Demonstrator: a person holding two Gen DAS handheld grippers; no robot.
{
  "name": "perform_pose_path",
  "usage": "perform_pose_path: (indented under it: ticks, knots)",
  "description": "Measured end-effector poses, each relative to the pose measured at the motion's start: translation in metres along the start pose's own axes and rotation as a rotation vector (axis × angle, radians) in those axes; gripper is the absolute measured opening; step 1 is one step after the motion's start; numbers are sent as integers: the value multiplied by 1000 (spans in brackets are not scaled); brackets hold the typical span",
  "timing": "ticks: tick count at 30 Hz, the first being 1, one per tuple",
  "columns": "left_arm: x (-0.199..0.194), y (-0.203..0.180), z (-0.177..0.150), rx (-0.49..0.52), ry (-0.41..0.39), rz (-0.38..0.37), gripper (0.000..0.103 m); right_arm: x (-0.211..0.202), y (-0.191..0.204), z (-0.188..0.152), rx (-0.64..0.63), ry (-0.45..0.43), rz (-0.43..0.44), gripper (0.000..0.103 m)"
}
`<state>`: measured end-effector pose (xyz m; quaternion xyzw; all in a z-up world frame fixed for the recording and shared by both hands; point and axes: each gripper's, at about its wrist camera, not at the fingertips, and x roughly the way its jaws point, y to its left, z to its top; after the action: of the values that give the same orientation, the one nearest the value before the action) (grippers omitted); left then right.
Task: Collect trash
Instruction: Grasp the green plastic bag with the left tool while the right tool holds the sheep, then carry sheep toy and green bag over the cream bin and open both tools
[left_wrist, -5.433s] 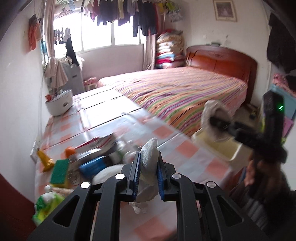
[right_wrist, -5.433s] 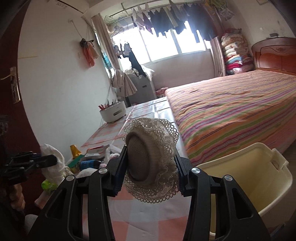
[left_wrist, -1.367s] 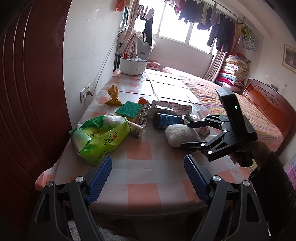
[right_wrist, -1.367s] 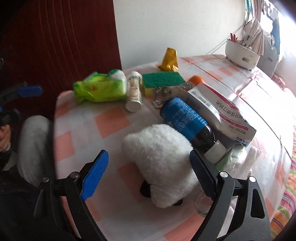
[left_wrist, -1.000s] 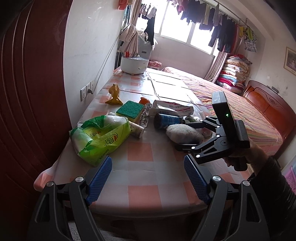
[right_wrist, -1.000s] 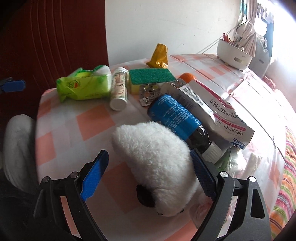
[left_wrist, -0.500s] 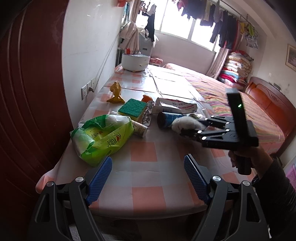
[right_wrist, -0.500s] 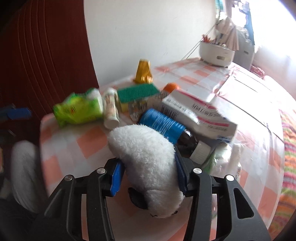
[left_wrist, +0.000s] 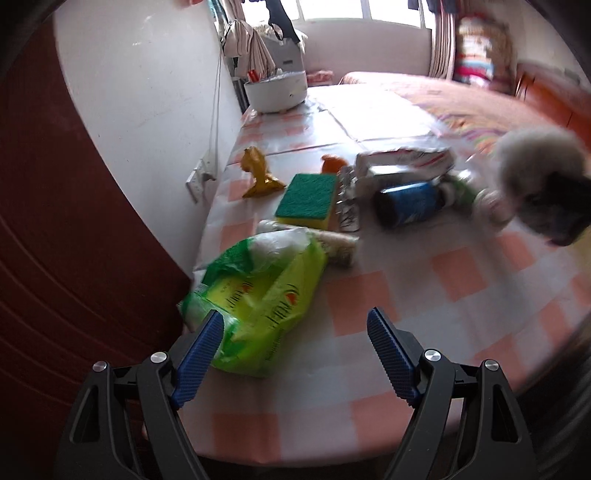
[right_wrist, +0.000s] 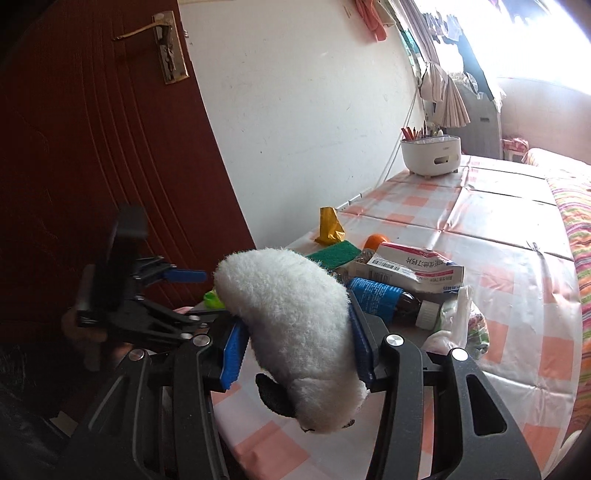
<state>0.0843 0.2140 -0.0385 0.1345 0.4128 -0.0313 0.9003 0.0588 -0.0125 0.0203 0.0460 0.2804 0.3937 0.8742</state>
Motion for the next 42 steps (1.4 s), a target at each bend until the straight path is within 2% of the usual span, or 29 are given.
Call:
perform_pose_path:
  ticks: [3,5,7,15,16,17,18,20,22,24,28,36,42]
  knots:
    - [18,-5,5,62,34,29,78,-6,4,-2,-14,-11,-13,47]
    - [30,-6,9,85,68,10,78,-10,6,-3,-15,-19,-12,47]
    - [39,-6,13,85,86,25,78,-16,7,-5,-13,-29,-6,48]
    - [60,-6,18,37,122,-10,77,-29,2,-6,1,-63,-5,49]
    - [63,-7,18,34,127,-12,74,-30,2,-6,3,-65,-5,49]
    - [65,-7,18,30,130,-15,61,-31,1,-6,5,-65,-5,49]
    - [67,-6,17,24,139,-18,57,-34,1,-8,5,-68,-9,49]
    - [72,-4,17,4,148,-19,37,-37,0,-10,10,-68,-12,49]
    - [74,-2,16,-7,141,-5,26,-41,-2,-11,14,-75,-17,49]
    - [75,1,16,-32,133,-27,21,-45,-2,-11,17,-86,-18,50]
    - [71,-1,15,-40,96,-23,11,-57,-5,-13,28,-114,-29,50]
    - [34,-21,18,-27,-4,-19,8,-82,-18,-20,66,-166,-81,50]
    - [-14,-47,28,-27,-119,-99,8,-107,-34,-29,95,-211,-165,50]
